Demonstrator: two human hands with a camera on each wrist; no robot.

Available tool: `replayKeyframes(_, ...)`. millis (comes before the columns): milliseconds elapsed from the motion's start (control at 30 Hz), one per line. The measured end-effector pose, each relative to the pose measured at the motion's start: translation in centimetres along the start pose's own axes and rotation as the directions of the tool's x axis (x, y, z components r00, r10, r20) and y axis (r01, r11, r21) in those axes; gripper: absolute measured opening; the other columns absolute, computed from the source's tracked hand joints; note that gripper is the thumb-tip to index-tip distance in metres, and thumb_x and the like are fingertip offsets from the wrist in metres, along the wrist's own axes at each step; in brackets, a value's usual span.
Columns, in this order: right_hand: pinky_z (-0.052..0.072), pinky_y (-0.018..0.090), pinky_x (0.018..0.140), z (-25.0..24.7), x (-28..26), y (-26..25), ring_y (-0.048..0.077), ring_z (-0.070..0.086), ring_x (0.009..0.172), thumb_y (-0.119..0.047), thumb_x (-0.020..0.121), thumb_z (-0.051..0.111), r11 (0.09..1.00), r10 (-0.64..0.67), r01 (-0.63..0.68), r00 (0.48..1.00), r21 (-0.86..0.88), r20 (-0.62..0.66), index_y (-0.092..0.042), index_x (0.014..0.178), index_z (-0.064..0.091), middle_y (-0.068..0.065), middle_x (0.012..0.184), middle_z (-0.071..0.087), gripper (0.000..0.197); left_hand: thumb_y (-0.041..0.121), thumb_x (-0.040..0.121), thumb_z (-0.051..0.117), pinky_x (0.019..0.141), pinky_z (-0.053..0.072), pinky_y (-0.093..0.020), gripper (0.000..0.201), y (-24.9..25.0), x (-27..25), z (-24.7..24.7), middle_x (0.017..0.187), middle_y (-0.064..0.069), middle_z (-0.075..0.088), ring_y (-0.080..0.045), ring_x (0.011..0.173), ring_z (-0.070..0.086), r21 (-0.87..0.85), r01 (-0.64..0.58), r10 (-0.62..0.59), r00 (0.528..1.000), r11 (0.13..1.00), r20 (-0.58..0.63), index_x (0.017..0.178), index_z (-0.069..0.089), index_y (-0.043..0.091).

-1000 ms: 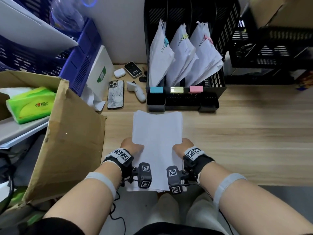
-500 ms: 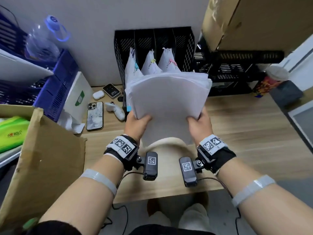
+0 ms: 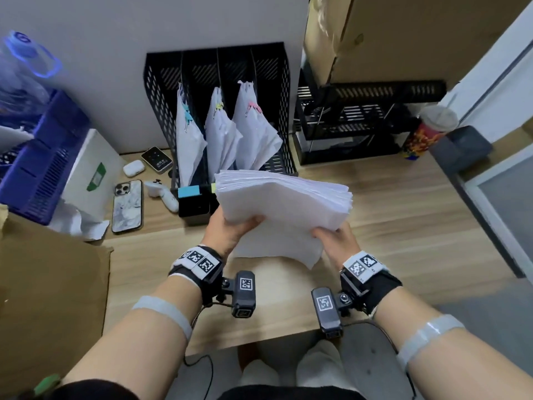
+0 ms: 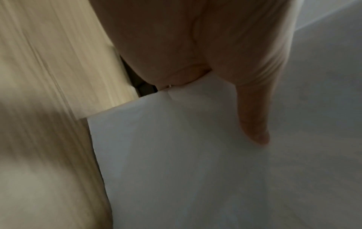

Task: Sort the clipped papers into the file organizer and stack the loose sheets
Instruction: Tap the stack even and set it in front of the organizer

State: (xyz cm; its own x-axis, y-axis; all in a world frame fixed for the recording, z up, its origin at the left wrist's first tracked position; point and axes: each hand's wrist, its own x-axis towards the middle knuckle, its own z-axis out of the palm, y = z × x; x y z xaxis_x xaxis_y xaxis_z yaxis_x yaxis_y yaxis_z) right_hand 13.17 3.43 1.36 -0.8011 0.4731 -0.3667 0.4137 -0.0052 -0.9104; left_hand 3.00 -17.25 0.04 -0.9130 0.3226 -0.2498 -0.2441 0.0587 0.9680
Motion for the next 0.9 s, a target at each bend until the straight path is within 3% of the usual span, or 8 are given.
replayKeyframes(100,0.048,0.027,0.075,-0.9,0.2,0.1,0.016,0.061,0.087,0.004,0.085,0.062,0.999,0.006,0.002,0.989,-0.053,0.15,-0.024,0.082,0.063,-0.003,0.086,0.067,0.028,0.024,0.067,0.087,0.101,0.05,-0.056,0.03,-0.4,0.2,0.3,0.108,-0.011,0.076,-0.022,0.097,0.069,0.022,0.079,-0.078,0.997,0.997,-0.011,0.095,0.078,0.02)
replayKeyframes(200,0.044,0.025,0.086,-2.1,0.8,0.5,0.016,0.061,0.102,-0.01,0.087,0.067,0.965,0.061,0.012,0.961,-0.261,0.27,-0.021,0.104,0.063,0.002,0.105,0.068,0.02,0.036,0.064,0.087,0.1,0.049,-0.06,0.035,0.3,0.5,1.2,0.109,-0.017,0.075,-0.032,0.101,0.069,0.06,0.1,-0.098,0.994,0.993,-0.041,0.091,0.078,0.015)
replayKeyframes(300,0.044,0.024,0.088,-3.7,1.3,0.2,0.016,0.061,0.109,-0.022,0.085,0.07,0.923,0.094,0.053,0.929,-0.38,0.357,-0.019,0.121,0.06,-0.001,0.111,0.067,0.037,0.041,0.062,0.086,0.099,0.049,-0.061,0.049,2.1,1.0,2.4,0.107,-0.019,0.075,-0.042,0.107,0.067,0.078,0.083,-0.08,0.996,0.993,-0.045,0.097,0.076,0.008)
replayKeyframes(467,0.058,0.027,0.068,-6.4,1.7,-4.2,0.02,0.068,0.089,-0.024,0.091,0.064,0.89,-0.009,0.205,0.901,-0.408,0.434,-0.019,0.118,0.057,0.003,0.1,0.068,0.029,0.017,0.081,0.078,0.1,0.05,-0.057,0.03,7.0,2.1,5.4,0.114,-0.025,0.071,-0.029,0.097,0.068,0.038,0.047,-0.048,0.999,0.998,0.019,0.106,0.073,0.002)
replayKeyframes(600,0.055,0.044,0.088,-8.9,2.7,-8.1,0.03,0.066,0.101,-0.024,0.097,0.051,0.787,-0.151,0.372,0.89,-0.493,0.43,-0.011,0.117,0.063,0.012,0.11,0.07,0.027,0.02,0.081,0.08,0.099,0.053,-0.054,0.032,10.7,4.2,8.1,0.111,-0.015,0.075,-0.031,0.104,0.071,0.097,-0.046,0.048,0.999,0.994,-0.022,0.109,0.071,0.009)
replayKeyframes(667,0.053,0.039,0.091,-10.5,3.3,-9.2,0.028,0.065,0.103,-0.022,0.097,0.052,0.809,-0.166,0.35,0.907,-0.472,0.387,-0.01,0.118,0.064,0.011,0.111,0.07,0.027,0.023,0.083,0.079,0.099,0.054,-0.044,0.04,11.7,5.3,9.5,0.116,-0.01,0.073,-0.025,0.106,0.07,0.166,-0.095,0.105,0.993,0.982,-0.049,0.118,0.064,0.012)
replayKeyframes(800,0.049,0.035,0.073,-13.2,4.3,-10.6,0.025,0.062,0.075,-0.021,0.097,0.052,0.79,-0.238,0.344,0.935,-0.508,0.263,-0.012,0.086,0.063,0.008,0.08,0.066,0.018,0.023,0.089,0.07,0.097,0.05,-0.031,0.041,11.9,6.8,11.3,0.124,-0.007,0.062,-0.021,0.116,0.061,0.328,-0.074,0.147,0.968,0.942,-0.203,0.128,0.058,0.018)
replayKeyframes(900,0.033,0.028,0.051,-13.9,4.6,-11.3,0.014,0.043,0.053,-0.018,0.097,0.051,0.781,-0.257,0.313,0.95,-0.541,0.177,-0.026,0.061,0.038,-0.001,0.058,0.046,0.039,0.015,0.091,0.059,0.086,0.051,-0.024,0.035,11.5,7.7,11.1,0.12,-0.007,0.061,-0.022,0.11,0.063,0.567,-0.077,0.198,0.968,0.82,-0.155,0.124,0.063,0.021)
